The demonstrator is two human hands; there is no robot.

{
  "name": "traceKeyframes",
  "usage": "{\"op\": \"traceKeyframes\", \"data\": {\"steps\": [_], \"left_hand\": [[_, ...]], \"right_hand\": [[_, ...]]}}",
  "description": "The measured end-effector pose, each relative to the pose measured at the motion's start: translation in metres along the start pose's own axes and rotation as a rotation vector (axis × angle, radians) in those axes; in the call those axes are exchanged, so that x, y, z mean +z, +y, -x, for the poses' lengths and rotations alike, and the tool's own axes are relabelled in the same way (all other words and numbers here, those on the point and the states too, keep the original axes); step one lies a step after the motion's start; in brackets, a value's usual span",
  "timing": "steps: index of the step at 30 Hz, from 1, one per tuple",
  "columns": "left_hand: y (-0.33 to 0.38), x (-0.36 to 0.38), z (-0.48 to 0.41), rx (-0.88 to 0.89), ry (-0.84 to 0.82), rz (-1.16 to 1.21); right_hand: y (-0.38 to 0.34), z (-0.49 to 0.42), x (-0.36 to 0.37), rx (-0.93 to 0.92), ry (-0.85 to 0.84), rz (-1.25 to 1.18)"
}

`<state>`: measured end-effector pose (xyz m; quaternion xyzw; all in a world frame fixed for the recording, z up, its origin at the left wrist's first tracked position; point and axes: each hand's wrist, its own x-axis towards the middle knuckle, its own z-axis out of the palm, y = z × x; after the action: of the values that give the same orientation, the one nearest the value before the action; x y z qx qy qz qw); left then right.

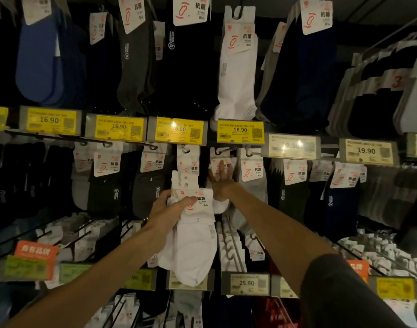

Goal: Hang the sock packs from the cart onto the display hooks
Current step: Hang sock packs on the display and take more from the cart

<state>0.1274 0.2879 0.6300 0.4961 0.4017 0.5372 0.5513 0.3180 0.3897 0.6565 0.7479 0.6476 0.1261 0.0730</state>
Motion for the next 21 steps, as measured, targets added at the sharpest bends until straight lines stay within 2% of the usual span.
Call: {"op": "traceKeyframes", "data": {"steps": [3, 6, 8, 10, 12, 13, 16, 18, 21], "left_hand": [[-0.001, 0.003, 0.001, -0.004, -0.003, 0.013], [0.0, 0.003, 0.004, -0.003, -0.005, 0.031], [0.002, 0.003, 0.005, 0.007, 0.005, 0.031], [0.004, 0.001, 0.008, 0.017, 0.008, 0.045], [0.008, -0.001, 0.014, 0.014, 0.01, 0.06], [0.011, -0.003, 0.017, 0.007, 0.01, 0.065], [0.017, -0.005, 0.027, -0.002, -0.024, 0.05], [0.018, -0.002, 0.035, -0.002, -0.056, 0.055], [0.018, 0.008, 0.051, 0.03, -0.064, 0.052]], "right_hand": [[0.011, -0.003, -0.005, -0.058, -0.098, -0.127], [0.015, 0.006, -0.006, -0.137, -0.085, -0.268], [0.01, 0.029, -0.003, -0.211, 0.013, -0.428], [0.004, 0.064, 0.006, -0.256, 0.205, -0.637], [-0.002, 0.099, 0.019, -0.252, 0.428, -0.839], [-0.004, 0.115, 0.023, -0.212, 0.475, -0.967], [-0.008, 0.16, 0.015, -0.067, 0.404, -1.398], [-0.011, 0.184, 0.004, -0.067, 0.253, -1.661], [-0.016, 0.211, -0.008, -0.086, 0.131, -1.773]]}}
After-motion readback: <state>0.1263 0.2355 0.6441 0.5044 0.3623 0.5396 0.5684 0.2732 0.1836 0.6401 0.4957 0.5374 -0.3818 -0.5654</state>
